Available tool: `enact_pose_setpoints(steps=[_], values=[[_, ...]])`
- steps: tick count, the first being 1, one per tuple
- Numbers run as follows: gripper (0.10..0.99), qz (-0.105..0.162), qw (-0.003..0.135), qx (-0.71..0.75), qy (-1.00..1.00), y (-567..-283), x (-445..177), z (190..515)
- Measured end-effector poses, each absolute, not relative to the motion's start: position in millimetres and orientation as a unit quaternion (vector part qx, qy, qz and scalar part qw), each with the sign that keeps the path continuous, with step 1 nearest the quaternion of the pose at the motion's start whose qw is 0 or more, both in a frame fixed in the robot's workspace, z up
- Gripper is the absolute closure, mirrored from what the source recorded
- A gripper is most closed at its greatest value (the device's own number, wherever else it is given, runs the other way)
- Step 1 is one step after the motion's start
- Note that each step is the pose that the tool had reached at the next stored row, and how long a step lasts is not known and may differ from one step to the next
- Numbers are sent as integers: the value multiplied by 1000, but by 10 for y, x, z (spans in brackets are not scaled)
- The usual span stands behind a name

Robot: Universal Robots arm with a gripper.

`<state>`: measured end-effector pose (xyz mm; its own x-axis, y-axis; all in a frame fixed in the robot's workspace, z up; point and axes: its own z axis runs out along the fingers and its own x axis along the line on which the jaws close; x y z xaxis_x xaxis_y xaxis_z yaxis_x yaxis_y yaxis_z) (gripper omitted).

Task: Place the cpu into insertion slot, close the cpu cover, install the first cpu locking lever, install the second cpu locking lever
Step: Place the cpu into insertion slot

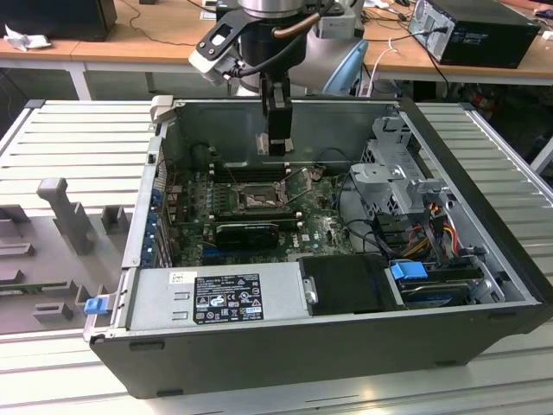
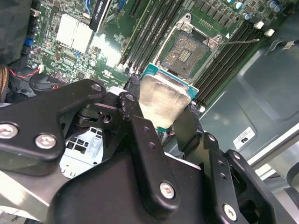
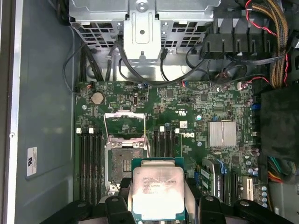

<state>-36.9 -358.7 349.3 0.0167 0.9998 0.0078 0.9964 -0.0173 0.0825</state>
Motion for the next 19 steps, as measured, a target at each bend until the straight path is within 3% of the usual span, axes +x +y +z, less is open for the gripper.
enact_pose_setpoints(steps=[19], values=[[553,32,27,713,700,-3588,-369,3335]])
